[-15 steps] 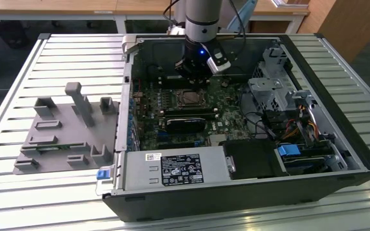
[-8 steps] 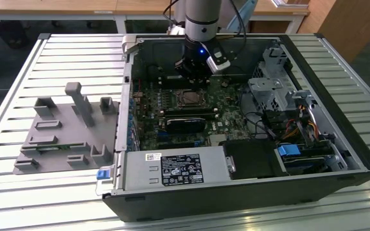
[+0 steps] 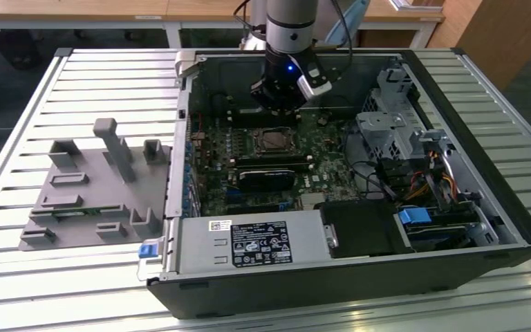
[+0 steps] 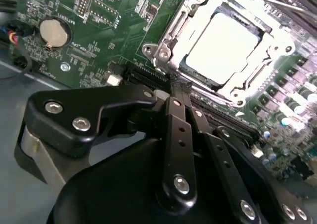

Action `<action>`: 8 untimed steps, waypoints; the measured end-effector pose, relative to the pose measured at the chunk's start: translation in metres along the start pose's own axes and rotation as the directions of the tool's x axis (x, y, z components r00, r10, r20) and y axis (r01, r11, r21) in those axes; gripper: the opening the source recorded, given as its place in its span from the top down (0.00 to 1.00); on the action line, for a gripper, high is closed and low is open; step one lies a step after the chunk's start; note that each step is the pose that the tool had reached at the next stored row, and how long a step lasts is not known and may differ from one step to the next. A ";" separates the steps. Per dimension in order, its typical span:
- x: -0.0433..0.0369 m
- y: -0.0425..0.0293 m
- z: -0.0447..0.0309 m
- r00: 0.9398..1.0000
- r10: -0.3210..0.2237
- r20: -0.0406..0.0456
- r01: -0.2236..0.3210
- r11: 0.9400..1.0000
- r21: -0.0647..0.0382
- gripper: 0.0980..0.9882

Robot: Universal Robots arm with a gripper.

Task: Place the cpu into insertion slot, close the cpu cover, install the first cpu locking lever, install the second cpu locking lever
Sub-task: 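Install the first cpu locking lever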

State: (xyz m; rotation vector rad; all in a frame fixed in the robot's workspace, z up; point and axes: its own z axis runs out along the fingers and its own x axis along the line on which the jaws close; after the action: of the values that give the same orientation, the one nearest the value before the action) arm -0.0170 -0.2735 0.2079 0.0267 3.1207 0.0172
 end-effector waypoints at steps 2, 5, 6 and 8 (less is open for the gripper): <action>0.0000 -0.0001 -0.0016 1.000 0.000 0.000 0.000 1.000 0.000 0.99; -0.0001 -0.0033 -0.0017 1.000 0.000 0.000 0.000 1.000 0.000 0.99; -0.0001 -0.0048 -0.0017 1.000 0.000 0.000 0.000 1.000 0.000 0.99; -0.0001 -0.0066 -0.0017 1.000 0.000 0.000 0.000 1.000 0.000 0.99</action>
State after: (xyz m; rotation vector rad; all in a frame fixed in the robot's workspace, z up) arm -0.0170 -0.2801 0.2095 0.0265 3.1208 0.0175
